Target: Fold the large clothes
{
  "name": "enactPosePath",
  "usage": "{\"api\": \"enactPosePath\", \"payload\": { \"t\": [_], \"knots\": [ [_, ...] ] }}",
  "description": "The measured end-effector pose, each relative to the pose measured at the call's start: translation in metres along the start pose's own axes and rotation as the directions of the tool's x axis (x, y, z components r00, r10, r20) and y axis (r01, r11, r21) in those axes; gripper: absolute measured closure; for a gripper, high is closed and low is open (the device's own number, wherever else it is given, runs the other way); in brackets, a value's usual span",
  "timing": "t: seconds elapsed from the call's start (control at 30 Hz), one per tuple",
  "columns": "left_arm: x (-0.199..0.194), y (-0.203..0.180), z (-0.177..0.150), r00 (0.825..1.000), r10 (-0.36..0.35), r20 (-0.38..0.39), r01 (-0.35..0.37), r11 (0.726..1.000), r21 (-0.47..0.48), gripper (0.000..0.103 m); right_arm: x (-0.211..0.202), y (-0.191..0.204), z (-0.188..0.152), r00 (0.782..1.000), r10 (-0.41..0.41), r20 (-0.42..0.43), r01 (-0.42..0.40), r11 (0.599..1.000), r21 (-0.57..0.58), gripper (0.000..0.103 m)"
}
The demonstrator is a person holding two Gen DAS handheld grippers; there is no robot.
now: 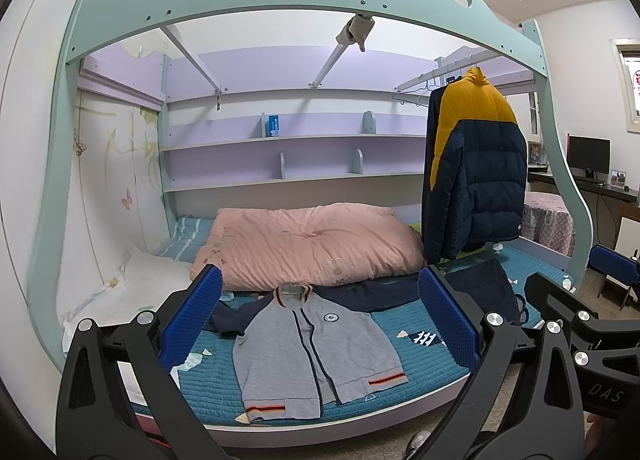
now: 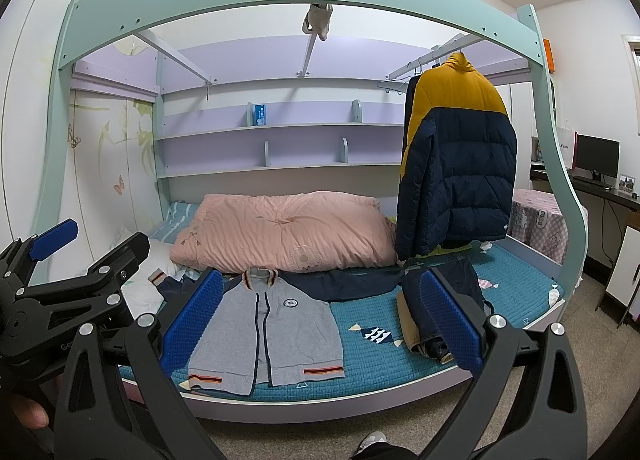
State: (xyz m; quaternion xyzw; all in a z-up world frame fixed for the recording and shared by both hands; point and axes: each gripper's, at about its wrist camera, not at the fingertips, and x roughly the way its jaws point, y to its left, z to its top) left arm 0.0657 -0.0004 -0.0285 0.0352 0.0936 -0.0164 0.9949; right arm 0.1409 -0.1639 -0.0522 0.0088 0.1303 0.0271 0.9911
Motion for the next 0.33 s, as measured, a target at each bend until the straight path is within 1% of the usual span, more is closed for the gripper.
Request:
{"api": "enactPosePath", "payload": {
  "t": [0.13, 0.33],
  "knots": [
    [0.002, 0.002, 0.0, 1.0, -0.003, -0.004, 0.003, 1.0, 0.001, 0.005, -0.001, 0.002, -0.002, 1.0, -0.003, -0.001, 0.003, 1.0, 0.002, 0.008],
    [0.012, 0.009, -0.008, 0.999, -0.006, -0.043, 0.006, 1.0, 0.0, 0.005, 0.005, 0.008, -0.006, 1.0, 0.002, -0.023, -0.002, 1.0, -0.003, 0.008]
  ]
}}
